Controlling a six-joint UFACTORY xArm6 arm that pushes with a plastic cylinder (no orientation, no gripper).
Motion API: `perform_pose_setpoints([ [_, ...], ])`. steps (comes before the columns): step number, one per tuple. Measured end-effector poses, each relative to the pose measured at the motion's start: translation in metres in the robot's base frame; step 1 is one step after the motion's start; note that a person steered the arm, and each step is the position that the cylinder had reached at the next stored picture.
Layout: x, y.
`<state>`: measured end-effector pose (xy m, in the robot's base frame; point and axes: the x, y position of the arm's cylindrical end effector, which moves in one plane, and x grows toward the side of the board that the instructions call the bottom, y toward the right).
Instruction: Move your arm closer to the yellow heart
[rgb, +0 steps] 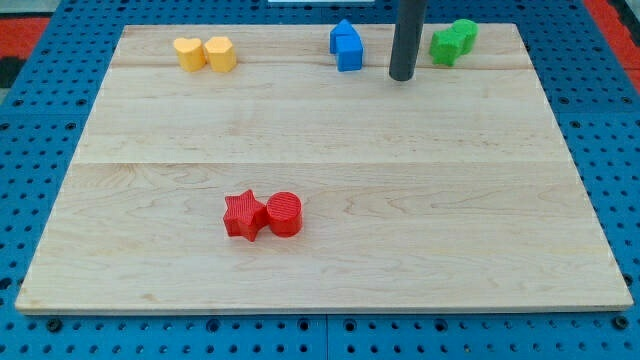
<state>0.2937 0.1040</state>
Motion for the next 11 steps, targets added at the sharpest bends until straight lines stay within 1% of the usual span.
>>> perform_pose_setpoints([
  [1, 0.028, -0.018],
  [2, 0.073, -0.064],
  [3, 0.087, -0.137],
  [4, 0.087, -0.223],
  [5, 0.077, -0.296],
  [6, 0.052, -0.336],
  [7, 0.04, -0.351],
  [8, 0.04, -0.351],
  [9, 0.023, -0.357],
  [10, -0.001, -0.378],
  [11, -0.009, -0.394],
])
